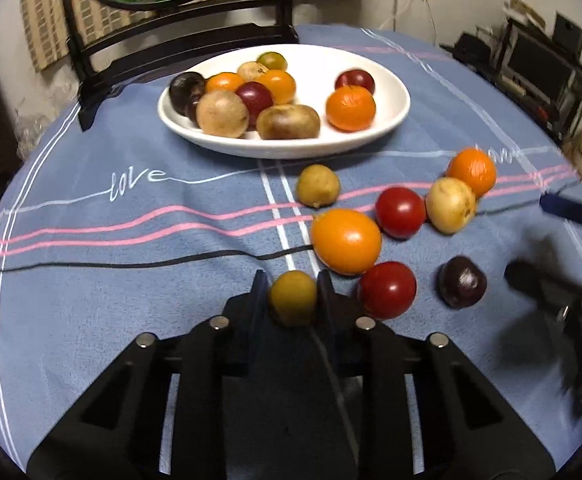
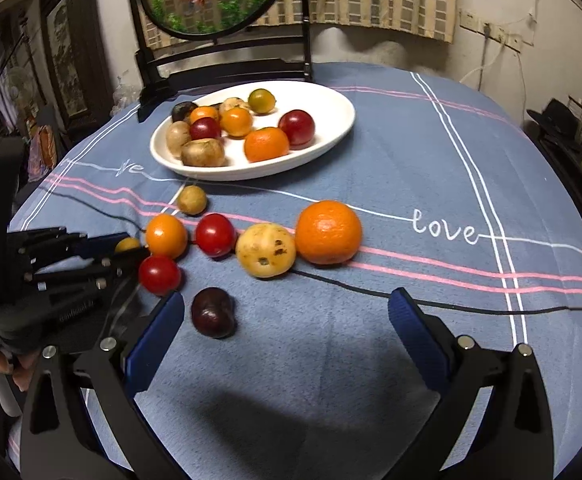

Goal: Organize fruits
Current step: 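Grasp the dark red plum with the right tool while the left tool grasps the yellow-green fruit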

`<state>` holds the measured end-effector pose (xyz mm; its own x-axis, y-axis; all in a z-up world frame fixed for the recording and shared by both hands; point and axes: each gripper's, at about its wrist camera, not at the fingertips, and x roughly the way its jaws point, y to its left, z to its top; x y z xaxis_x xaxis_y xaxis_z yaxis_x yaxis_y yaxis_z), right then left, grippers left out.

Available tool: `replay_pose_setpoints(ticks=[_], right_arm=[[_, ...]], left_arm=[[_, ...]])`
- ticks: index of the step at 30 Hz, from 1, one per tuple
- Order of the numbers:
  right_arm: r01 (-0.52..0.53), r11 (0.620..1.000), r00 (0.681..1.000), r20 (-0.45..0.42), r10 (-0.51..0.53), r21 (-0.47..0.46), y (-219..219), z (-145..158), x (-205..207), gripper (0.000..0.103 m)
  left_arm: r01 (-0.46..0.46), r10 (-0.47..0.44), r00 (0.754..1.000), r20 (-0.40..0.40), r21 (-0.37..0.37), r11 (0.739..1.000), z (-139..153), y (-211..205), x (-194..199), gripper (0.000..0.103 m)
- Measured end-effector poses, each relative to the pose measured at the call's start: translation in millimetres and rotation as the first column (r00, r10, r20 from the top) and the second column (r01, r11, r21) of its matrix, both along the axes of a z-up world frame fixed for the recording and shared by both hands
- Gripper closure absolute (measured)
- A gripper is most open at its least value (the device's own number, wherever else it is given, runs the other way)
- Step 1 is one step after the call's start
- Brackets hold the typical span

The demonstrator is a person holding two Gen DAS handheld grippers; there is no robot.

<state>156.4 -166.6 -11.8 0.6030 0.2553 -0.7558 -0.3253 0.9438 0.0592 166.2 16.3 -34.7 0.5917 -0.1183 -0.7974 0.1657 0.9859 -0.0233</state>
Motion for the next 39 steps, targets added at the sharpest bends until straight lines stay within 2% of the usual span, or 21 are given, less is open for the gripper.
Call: replay_pose_setpoints(ticks=[4,6,7,10,13,14,17,20,22,25,31,38,39], right_arm=[[-0.093,0.995,0.996,0.003,0.094,-0.045,17.2,-2.7,-11.0,0.001],[-0.13,0.987,0.991,0.0,0.13,-0.096,28.6,-7.4,-16.5,0.001],[-0.14,0.984,0.99,-0.002,0.141,-0.113,32.9,-9.5,-18.1,0.005],[-0.149,0.976,0.989,-0.004,0.15,-0.161,41.0,-12.8,-17.3,0.033],[-0.145,0.97,0.989,-0.024,0.143,-0.194,45.9,-19.4,-11.5,0.036],[-0.148,0.966,0.989,-0.037,0.143,-0.21,49.0,-23.6,-9.5,0.048],[-0.183,0.96,0.983,-0.052,0.176,-0.212,57.2,-29.0,-5.3,0.066],[-0.2,0.956,0.98,-0.064,0.191,-0.215,64.6,-28.4,-1.2,0.074],[-0.195,0.957,0.98,-0.065,0.186,-0.213,65.5,-27.8,0.2,0.075],[-0.201,0.966,0.979,-0.071,0.192,-0.163,59.6,-27.0,-1.7,0.075],[-0.173,0.983,0.984,-0.062,0.169,-0.058,38.0,-14.4,-0.3,0.075],[-0.16,0.987,0.986,-0.045,0.159,-0.014,25.6,-4.2,-1.0,0.075],[-0.157,0.988,0.987,-0.043,0.156,-0.012,24.3,-3.2,-1.3,0.075]], left_arm=[[-0.031,0.03,0.998,0.057,0.01,0.999,9.3,6.3,-3.1,0.079],[-0.028,0.027,0.997,0.069,0.016,0.999,11.7,6.4,-4.0,0.08],[-0.024,0.023,0.997,0.07,0.012,1.0,12.1,6.6,-4.4,0.08],[-0.015,0.015,0.998,0.064,0.001,1.0,10.5,7.5,-4.3,0.08],[-0.012,0.013,0.998,0.055,-0.015,1.0,7.8,10.4,-3.2,0.08],[-0.013,0.014,0.999,0.052,-0.021,1.0,7.5,12.0,-2.4,0.08],[-0.013,0.015,0.999,0.048,-0.035,0.999,6.6,13.5,-2.2,0.08],[-0.014,0.016,0.999,0.041,-0.046,0.999,5.0,14.8,-1.0,0.08],[-0.014,0.016,0.999,0.04,-0.049,0.999,4.7,14.8,-1.1,0.08],[-0.013,0.015,0.999,0.034,-0.061,0.998,4.8,16.7,-1.3,0.08],[-0.032,0.031,0.999,-0.01,-0.212,0.977,13.8,36.2,0.0,0.08],[-0.047,0.044,0.999,-0.017,-0.225,0.973,15.7,34.7,-0.6,0.08],[-0.041,0.04,0.999,-0.013,-0.199,0.979,15.4,31.1,-1.2,0.074]])
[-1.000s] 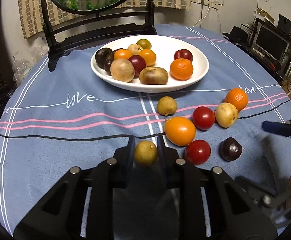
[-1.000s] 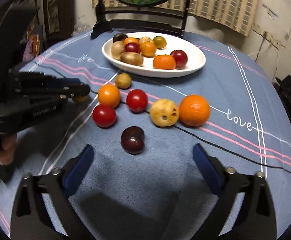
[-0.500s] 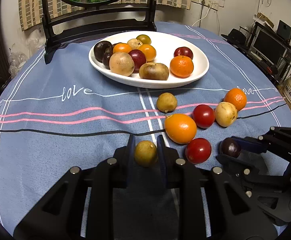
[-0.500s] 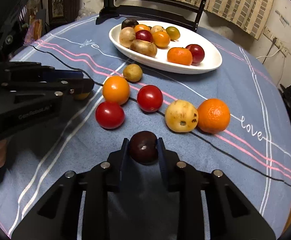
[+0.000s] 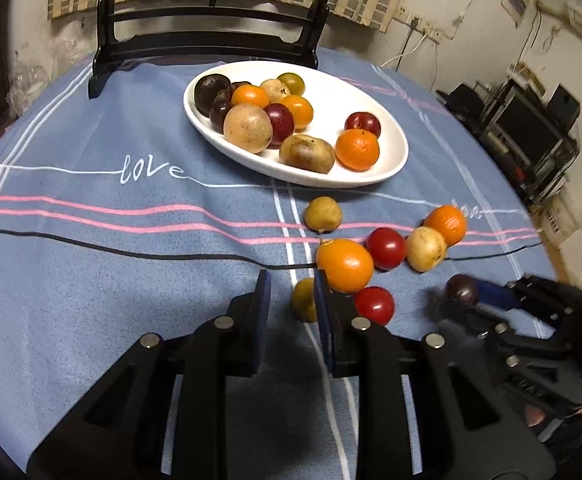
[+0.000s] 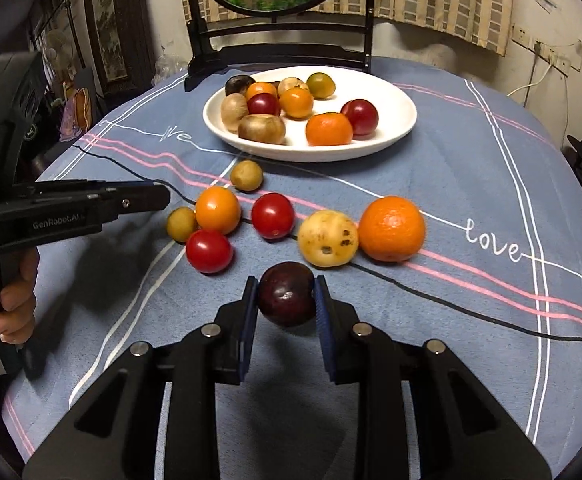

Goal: Organize fruits
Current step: 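Grasp the dark red plum with the right tool while the left tool grasps the yellow-green fruit, then carry both held fruits onto the white plate and open both tools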

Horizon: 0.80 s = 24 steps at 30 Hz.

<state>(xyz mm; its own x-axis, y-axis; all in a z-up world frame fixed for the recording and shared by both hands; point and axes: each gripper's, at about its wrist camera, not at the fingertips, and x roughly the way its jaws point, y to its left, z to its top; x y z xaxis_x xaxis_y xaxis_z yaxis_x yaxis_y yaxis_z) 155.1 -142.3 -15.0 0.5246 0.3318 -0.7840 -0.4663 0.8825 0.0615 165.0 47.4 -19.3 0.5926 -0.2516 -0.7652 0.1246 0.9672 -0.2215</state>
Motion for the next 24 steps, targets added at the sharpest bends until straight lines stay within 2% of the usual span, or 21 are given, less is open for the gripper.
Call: replay_pose_setpoints(ticks=[2,4,6,8,14,22,24], right_arm=[[-0.003,1.0,1.0,0.007,0.003,0.012,-1.7,2.9,-1.7,0.075],[-0.008,1.0,1.0,0.01,0.008,0.017,-1.7,4.5,-3.2,0.075],[-0.009,1.0,1.0,0.006,0.009,0.016,-2.1,3.1,-2.0,0.075],[-0.011,1.0,1.0,0.004,0.011,0.015,-1.5,3.1,-2.3,0.075],[-0.017,1.0,1.0,0.013,0.017,0.019,-0.9,5.9,-4.6,0.075],[-0.022,1.0,1.0,0.003,0.022,0.015,-0.1,4.3,-4.9,0.075],[-0.024,1.0,1.0,0.002,0.024,0.016,0.0,4.0,-4.8,0.075]], left_arm=[[0.024,-0.024,1.0,0.011,0.043,0.999,0.1,-8.7,-4.4,0.057],[0.044,-0.047,0.998,0.033,0.085,0.995,2.0,-15.0,-11.5,0.058],[0.077,-0.083,0.996,0.031,0.146,0.986,0.4,-22.6,-16.3,0.068],[0.099,-0.102,0.995,0.005,0.173,0.98,-5.2,-26.3,-16.2,0.071],[0.128,-0.126,0.992,-0.025,0.243,0.961,-17.7,-39.4,-8.3,0.071],[0.139,-0.137,0.99,-0.024,0.281,0.95,-21.6,-49.9,7.5,0.071],[0.143,-0.145,0.989,-0.013,0.288,0.947,-21.8,-50.8,7.6,0.076]])
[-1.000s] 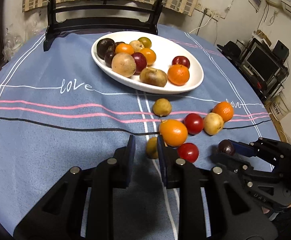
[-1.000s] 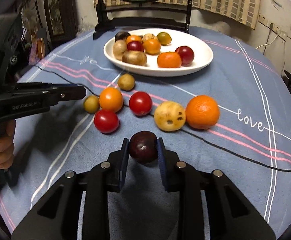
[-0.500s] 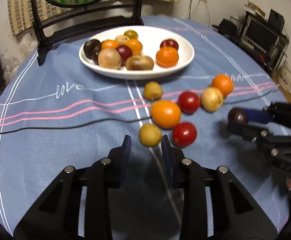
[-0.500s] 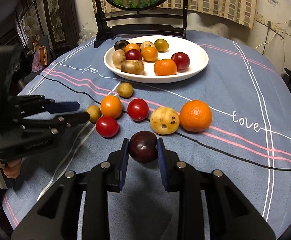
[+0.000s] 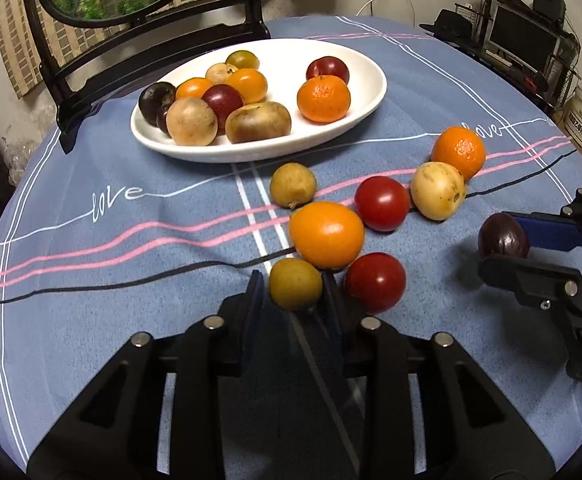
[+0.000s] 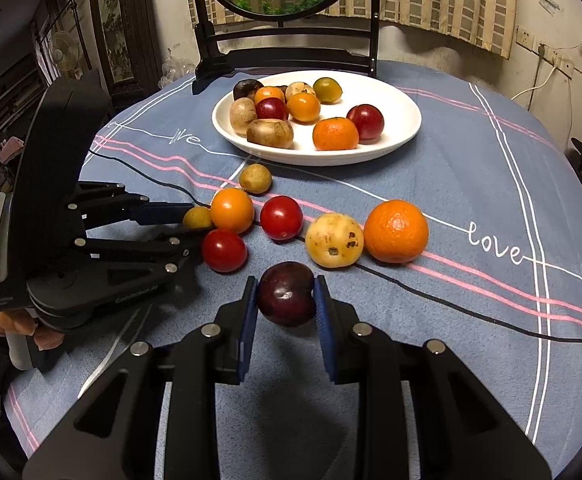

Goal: Organize fruits
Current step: 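Carry both held fruits onto the white plate and open both tools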

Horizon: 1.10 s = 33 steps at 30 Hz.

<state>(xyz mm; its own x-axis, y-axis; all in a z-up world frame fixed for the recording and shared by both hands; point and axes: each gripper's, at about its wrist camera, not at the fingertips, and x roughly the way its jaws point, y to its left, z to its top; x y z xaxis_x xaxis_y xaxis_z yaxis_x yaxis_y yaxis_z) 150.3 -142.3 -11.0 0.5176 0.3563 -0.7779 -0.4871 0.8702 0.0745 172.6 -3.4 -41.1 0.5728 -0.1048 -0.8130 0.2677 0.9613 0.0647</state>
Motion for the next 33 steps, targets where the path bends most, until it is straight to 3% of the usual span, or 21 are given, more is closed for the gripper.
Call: replay_pose_setpoints(ticks=[10,19,25,30,33], right_arm=[[0.017,1.0,1.0,0.01,-0.018,0.026,-4.9,3.8,1.2,0.075],[0.061,0.99,0.994,0.087,-0.072,0.13,-15.1,40.6,13.5,0.075],[0.068,0.981,0.992,0.095,-0.086,0.181,-4.8,63.7,78.8,0.075],[0.181,0.953,0.983,-0.003,-0.186,0.244,-6.4,52.9,151.0,0.075],[0.202,0.943,0.979,-0.084,-0.186,0.264,-3.8,39.5,183.0,0.074]], left_arm=[[-0.002,0.006,0.996,0.086,-0.044,0.999,30.6,9.2,-22.3,0.077],[-0.05,0.067,0.994,0.09,-0.183,0.982,69.1,27.0,5.7,0.077],[-0.1,0.122,0.99,0.076,-0.25,0.963,80.8,19.4,69.9,0.077],[-0.184,0.196,0.98,0.019,-0.265,0.947,68.8,9.8,125.0,0.077],[-0.208,0.217,0.976,0.008,-0.254,0.945,63.1,5.6,144.4,0.077]])
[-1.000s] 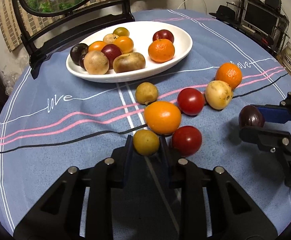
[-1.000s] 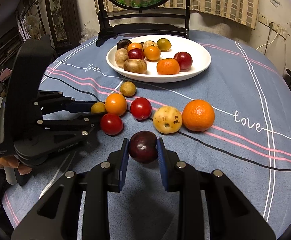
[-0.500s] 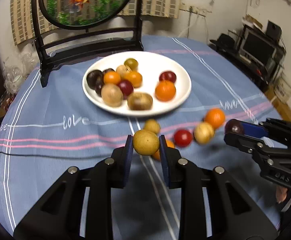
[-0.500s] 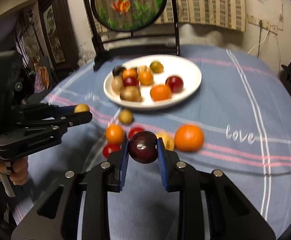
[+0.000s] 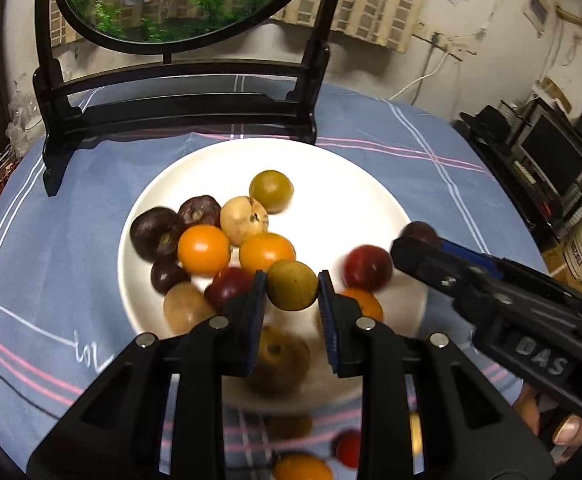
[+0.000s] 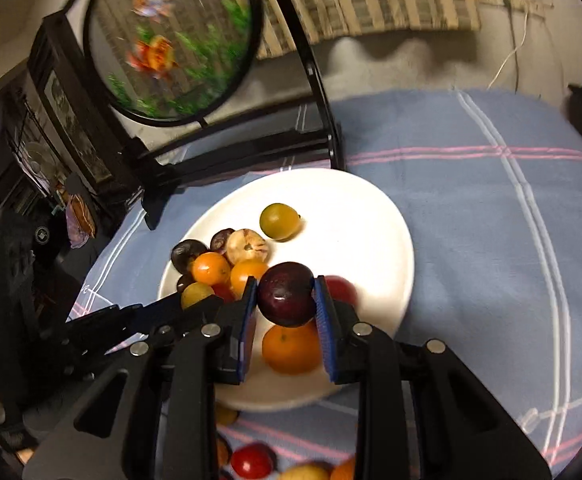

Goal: Organize fruits
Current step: 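Carry both held fruits onto the white plate and open both tools, then move both open tools back over the remaining fruits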

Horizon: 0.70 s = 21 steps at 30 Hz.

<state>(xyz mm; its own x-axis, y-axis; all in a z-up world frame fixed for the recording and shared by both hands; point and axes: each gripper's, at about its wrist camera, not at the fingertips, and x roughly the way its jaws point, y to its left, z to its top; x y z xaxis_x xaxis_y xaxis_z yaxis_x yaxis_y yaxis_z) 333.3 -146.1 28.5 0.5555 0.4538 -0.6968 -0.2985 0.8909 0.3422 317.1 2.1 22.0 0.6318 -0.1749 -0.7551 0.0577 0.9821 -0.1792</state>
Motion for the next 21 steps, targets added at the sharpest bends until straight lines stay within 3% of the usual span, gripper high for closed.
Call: replay_pose_setpoints(ticks=[5,7,8,9,10,17,21], right_arm=[[0.055,0.995,0.993,-0.112,-0.046,0.077,-6.4,-17.8,31.1,0.071],[0.07,0.993,0.99,-0.13,-0.058,0.096,-10.9,-22.2,33.9,0.064],[0.08,0.992,0.99,-0.122,-0.068,0.095,-13.4,-21.9,32.6,0.046],[0.093,0.991,0.991,-0.11,-0.082,0.101,-17.5,-21.1,29.9,0.036],[0.115,0.987,0.99,-0.094,-0.105,0.116,-23.6,-19.1,27.6,0.029],[0.128,0.977,0.991,-0.069,-0.118,0.17,-49.5,-11.3,4.2,0.028],[0.144,0.977,0.989,-0.045,-0.138,0.158,-66.5,-4.3,-17.2,0.028]], left_arm=[[-0.03,0.028,0.999,-0.044,-0.051,0.998,-12.5,-0.6,28.5,0.076],[-0.056,0.054,0.998,-0.037,-0.047,0.997,-15.3,-0.4,31.9,0.074],[-0.066,0.064,0.998,-0.03,-0.054,0.996,-15.9,0.4,31.8,0.062],[-0.075,0.074,0.997,-0.022,-0.055,0.996,-15.9,1.4,30.7,0.044],[-0.096,0.096,0.995,-0.006,-0.049,0.994,-15.0,2.7,28.6,0.038],[-0.106,0.109,0.994,0.032,-0.087,0.991,0.2,12.8,7.6,0.035],[-0.106,0.111,0.992,0.06,-0.07,0.992,12.6,15.8,-17.3,0.026]])
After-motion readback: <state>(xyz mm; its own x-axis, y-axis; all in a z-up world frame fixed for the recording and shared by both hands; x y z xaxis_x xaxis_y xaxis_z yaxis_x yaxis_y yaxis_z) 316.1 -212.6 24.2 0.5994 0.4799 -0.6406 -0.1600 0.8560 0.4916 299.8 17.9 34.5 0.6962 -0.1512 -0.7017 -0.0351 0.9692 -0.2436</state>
